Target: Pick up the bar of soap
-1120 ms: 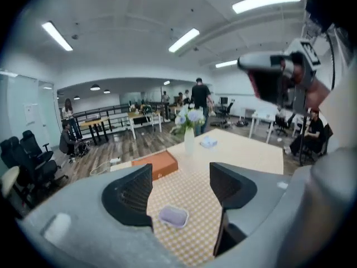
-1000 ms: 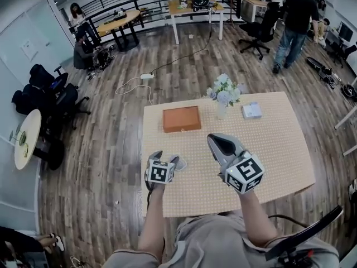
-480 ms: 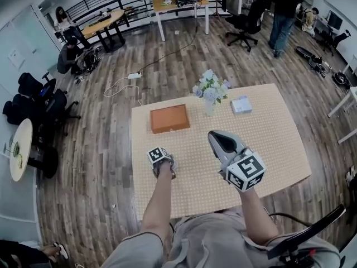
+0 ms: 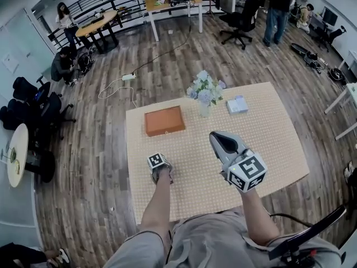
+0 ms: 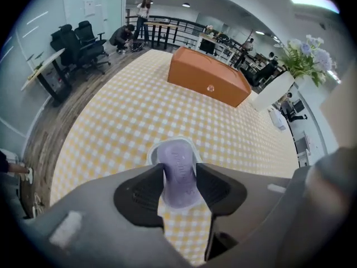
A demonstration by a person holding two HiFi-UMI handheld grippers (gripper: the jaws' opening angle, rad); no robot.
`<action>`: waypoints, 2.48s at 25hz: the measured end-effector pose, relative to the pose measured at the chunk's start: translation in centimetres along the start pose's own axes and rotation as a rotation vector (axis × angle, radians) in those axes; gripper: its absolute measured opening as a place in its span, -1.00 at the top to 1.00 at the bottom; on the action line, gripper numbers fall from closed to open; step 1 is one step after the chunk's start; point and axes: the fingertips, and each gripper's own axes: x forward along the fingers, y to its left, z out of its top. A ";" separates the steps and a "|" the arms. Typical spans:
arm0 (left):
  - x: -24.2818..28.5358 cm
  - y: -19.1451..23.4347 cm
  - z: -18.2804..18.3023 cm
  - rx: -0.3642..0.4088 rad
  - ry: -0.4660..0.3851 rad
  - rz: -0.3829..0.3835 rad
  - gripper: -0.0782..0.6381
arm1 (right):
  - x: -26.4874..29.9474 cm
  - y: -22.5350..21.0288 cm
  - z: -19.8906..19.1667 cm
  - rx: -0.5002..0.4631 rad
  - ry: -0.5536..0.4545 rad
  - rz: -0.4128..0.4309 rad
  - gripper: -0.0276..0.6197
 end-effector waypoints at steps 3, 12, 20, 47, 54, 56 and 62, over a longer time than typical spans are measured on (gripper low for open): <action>0.2 -0.1 0.3 0.081 -0.063 0.000 0.29 | 0.2 0.0 -0.4 -0.002 0.015 0.000 0.92; 1.1 -0.4 -0.2 0.130 -0.075 0.017 0.16 | 0.3 1.0 -1.4 -0.018 0.040 0.018 0.92; 0.5 -2.1 0.4 0.157 -0.171 -0.066 0.29 | -0.5 -0.3 -0.6 -0.027 0.035 -0.008 0.92; -17.4 -4.3 2.9 0.388 -0.714 -0.218 0.33 | 1.1 2.9 -0.2 -0.006 0.010 0.055 0.92; -34.7 -9.9 4.0 0.451 -1.085 -0.372 0.33 | 1.5 4.1 1.5 -0.015 -0.038 0.075 0.92; -39.0 -10.6 3.7 0.478 -1.171 -0.371 0.33 | 1.5 4.5 2.4 -0.027 -0.080 0.082 0.92; -47.2 -12.5 2.9 0.577 -1.323 -0.322 0.33 | 0.8 5.1 4.7 -0.054 -0.188 0.104 0.92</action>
